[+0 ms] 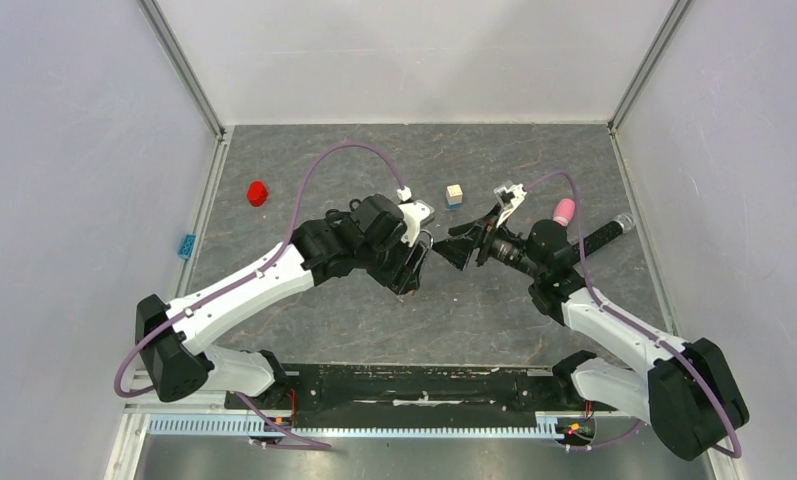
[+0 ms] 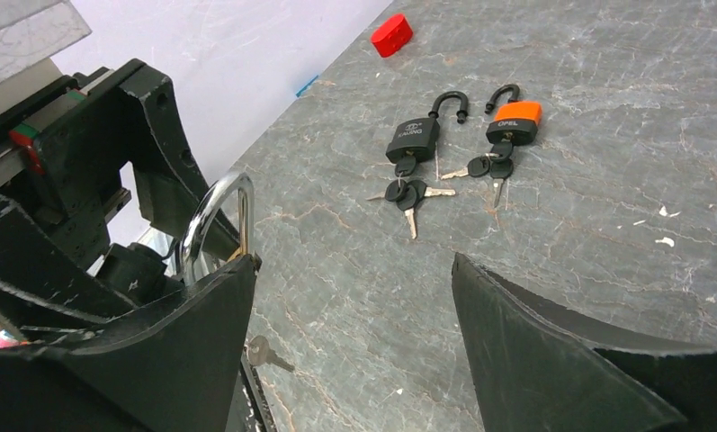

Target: Unlock with the key

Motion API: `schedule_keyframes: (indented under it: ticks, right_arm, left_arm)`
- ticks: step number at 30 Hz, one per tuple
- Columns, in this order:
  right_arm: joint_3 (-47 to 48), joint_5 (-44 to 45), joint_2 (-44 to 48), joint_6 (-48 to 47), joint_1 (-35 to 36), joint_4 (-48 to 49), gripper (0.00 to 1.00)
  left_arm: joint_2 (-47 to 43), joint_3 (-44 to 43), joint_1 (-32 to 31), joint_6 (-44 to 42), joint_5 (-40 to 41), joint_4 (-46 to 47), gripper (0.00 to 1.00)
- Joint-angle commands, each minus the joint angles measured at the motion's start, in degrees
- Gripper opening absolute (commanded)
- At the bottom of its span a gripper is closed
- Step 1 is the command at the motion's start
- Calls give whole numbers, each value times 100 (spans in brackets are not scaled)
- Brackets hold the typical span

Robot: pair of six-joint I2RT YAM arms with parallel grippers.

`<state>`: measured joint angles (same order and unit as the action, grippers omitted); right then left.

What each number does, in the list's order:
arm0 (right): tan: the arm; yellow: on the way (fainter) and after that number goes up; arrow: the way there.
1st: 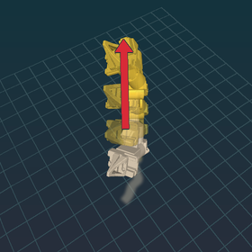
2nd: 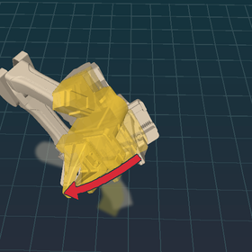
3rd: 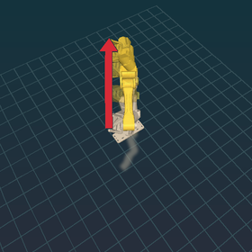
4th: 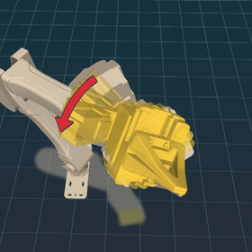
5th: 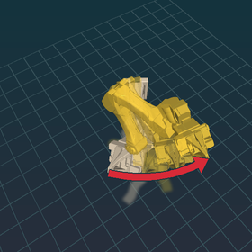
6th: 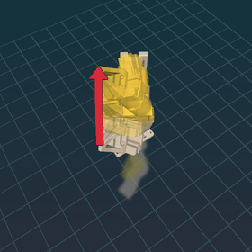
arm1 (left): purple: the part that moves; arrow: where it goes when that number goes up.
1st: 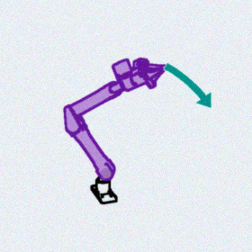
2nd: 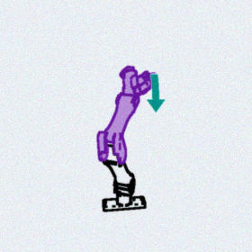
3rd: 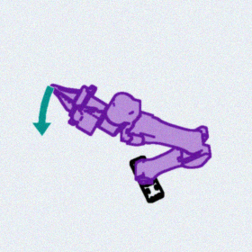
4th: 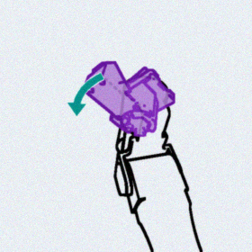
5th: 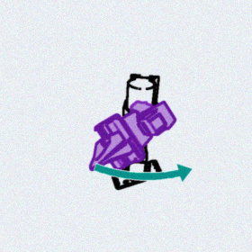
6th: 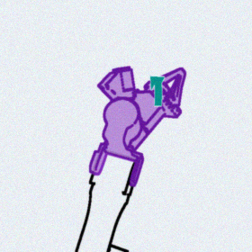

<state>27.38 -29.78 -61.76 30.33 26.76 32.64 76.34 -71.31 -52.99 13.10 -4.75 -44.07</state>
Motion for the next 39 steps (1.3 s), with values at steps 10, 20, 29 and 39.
schedule_keyframes:
  ticks: [10,20,29,39]
  right_arm:
    - [-232,-1072,-570,282,153,2783,69]
    - [-416,-1285,-1078,1081,198,4249,47]
    - [-484,-776,-786,292,204,3007,0]
    - [-132,448,-194,-888,222,-302,0]
  left_arm:
    - [-282,-309,-79,-261,-1170,763,2]
    - [-413,-192,-123,-28,-1576,1172,2]
    - [-508,-186,-124,63,-218,829,2]
    - [-7,-292,-122,534,2306,321,2]
